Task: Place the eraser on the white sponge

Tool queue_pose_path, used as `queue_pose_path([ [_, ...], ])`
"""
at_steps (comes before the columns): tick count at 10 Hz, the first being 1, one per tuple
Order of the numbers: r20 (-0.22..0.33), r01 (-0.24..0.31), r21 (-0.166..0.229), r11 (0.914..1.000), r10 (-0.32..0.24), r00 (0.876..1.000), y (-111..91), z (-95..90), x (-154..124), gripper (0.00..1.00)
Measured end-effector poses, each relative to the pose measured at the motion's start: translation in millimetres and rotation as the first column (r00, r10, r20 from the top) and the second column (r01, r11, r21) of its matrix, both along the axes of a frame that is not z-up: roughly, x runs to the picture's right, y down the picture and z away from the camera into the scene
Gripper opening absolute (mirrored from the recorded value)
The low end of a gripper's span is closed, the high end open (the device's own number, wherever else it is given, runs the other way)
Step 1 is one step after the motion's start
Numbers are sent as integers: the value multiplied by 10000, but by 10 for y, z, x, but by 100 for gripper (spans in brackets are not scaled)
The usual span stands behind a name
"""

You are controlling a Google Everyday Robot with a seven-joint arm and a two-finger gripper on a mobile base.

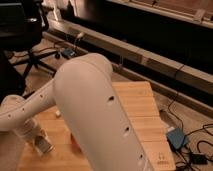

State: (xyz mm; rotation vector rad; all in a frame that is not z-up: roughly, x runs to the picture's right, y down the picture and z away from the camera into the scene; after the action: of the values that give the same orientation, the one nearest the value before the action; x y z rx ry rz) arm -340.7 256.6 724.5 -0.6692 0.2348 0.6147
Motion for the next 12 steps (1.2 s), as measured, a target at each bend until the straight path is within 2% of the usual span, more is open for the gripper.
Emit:
queue_pose_path([
  [4, -368, 35, 47, 10000, -33, 9993, 118, 148, -74, 77],
  [5, -491, -46, 79, 10000, 50, 9988, 113, 183, -80, 80],
  [8, -770, -397, 92, 9992, 403, 9962, 64, 229, -79, 80],
  [11, -823, -1095, -257, 9937, 1071, 9908, -50, 143, -100, 80],
  [12, -827, -1178, -290, 9926, 1150, 9899, -73, 141, -87, 80],
])
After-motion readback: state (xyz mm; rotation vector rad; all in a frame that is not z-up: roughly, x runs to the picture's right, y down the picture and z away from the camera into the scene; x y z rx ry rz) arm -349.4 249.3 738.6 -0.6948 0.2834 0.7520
